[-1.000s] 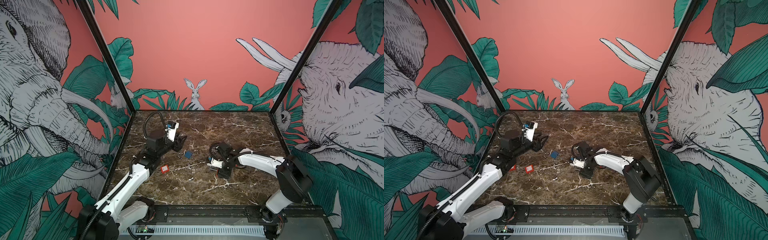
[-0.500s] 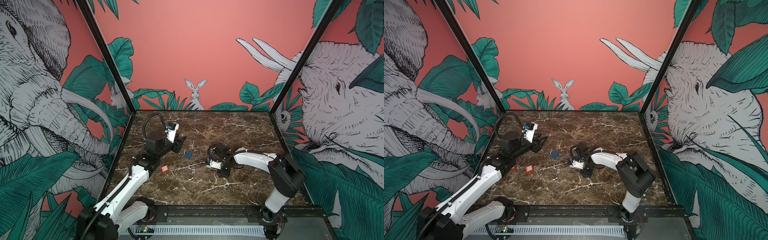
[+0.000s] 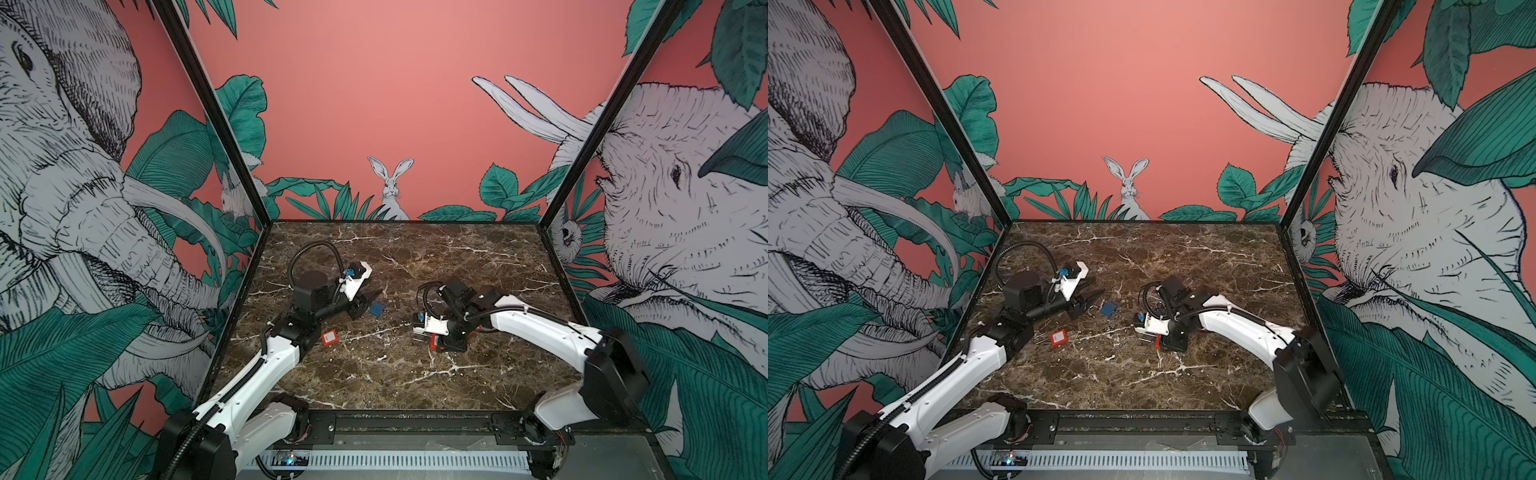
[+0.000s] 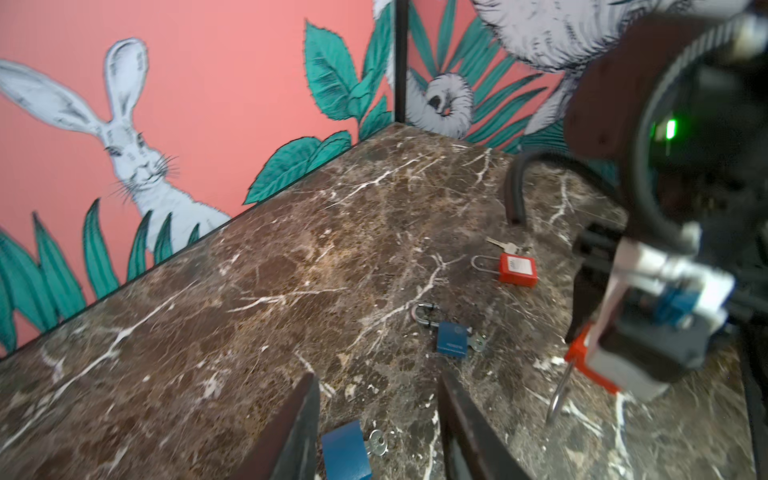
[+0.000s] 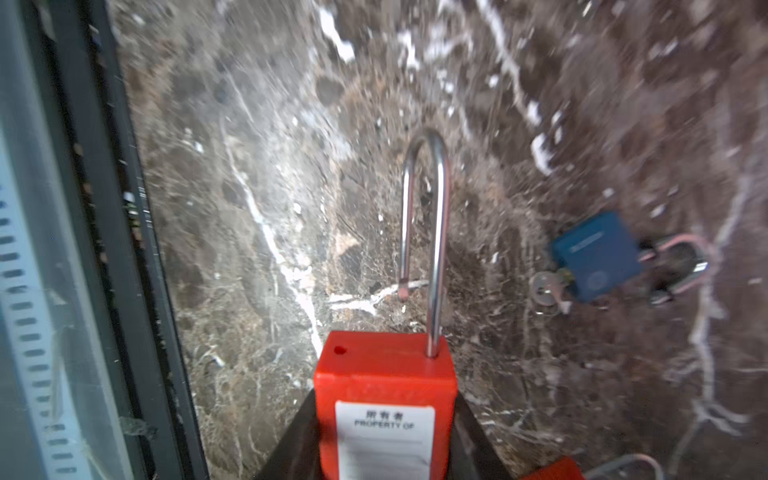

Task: Lock with the key

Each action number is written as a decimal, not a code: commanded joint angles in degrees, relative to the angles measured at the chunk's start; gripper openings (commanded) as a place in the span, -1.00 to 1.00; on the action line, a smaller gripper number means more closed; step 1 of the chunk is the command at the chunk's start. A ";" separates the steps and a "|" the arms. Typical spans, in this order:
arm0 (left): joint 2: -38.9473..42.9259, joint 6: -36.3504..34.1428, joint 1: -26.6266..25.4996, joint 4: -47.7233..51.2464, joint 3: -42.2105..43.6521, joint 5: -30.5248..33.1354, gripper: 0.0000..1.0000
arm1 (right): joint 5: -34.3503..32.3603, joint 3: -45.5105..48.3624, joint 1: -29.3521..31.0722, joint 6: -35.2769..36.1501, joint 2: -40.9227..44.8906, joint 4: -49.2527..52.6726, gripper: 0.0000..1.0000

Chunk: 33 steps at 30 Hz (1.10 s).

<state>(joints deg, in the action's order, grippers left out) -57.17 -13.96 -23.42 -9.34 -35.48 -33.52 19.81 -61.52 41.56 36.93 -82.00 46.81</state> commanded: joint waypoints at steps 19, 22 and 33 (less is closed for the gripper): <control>-13.06 -22.08 -10.24 8.53 -9.64 -25.73 -0.12 | 2.55 -10.47 -2.48 7.91 8.59 9.59 -0.47; -15.00 -20.77 -10.89 7.81 -10.63 -26.34 -0.13 | 2.34 -10.39 -2.50 7.85 8.60 8.85 -0.49; -17.97 -14.93 -12.43 -0.70 -10.15 -23.50 -0.35 | 1.55 -10.10 -2.37 8.49 7.70 7.03 -0.49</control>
<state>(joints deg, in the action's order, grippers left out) -75.16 -30.76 -35.59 -6.42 -44.82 -56.99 21.41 -70.28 39.24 44.03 -73.91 54.96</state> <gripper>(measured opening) 0.339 0.382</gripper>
